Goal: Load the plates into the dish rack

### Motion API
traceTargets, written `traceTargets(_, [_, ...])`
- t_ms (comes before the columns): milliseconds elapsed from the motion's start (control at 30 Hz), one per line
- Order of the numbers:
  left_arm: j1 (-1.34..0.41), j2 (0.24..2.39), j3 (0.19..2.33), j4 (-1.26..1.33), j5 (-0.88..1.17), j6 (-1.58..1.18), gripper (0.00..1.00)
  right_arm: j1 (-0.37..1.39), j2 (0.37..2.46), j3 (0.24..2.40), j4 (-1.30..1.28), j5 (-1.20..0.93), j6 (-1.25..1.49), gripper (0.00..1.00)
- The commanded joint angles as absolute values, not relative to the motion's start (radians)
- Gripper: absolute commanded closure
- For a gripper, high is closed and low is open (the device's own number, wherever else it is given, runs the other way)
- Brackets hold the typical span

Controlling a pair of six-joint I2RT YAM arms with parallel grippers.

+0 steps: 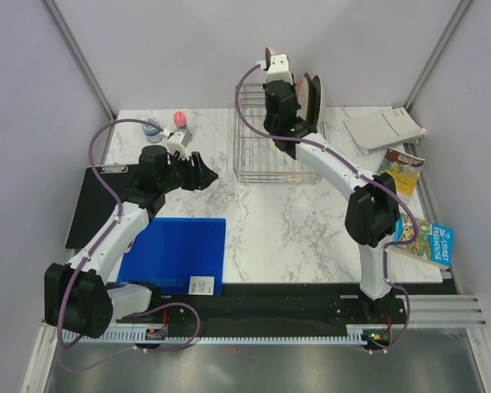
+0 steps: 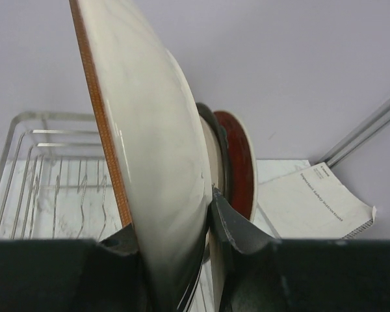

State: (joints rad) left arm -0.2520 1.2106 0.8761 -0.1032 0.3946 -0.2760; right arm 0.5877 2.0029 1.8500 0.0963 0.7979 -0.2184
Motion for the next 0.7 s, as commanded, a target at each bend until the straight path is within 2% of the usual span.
traceTargets(0, [-0.232, 1.169, 0.854, -0.054, 0.403, -0.311, 0.44, 0.581, 2.052, 2.014, 0.308, 0.922, -0.267, 1.00])
traceTargets(267, [-0.212, 1.158, 0.828, -0.043, 0.405, -0.319, 0.45, 0.543, 2.187, 2.170, 0.152, 0.931, -0.210, 1.00])
traceTargets(667, [-0.201, 1.178, 0.799, -0.006, 0.420, -0.342, 0.45, 0.489, 2.220, 2.138, 0.075, 0.882, -0.178, 1.00])
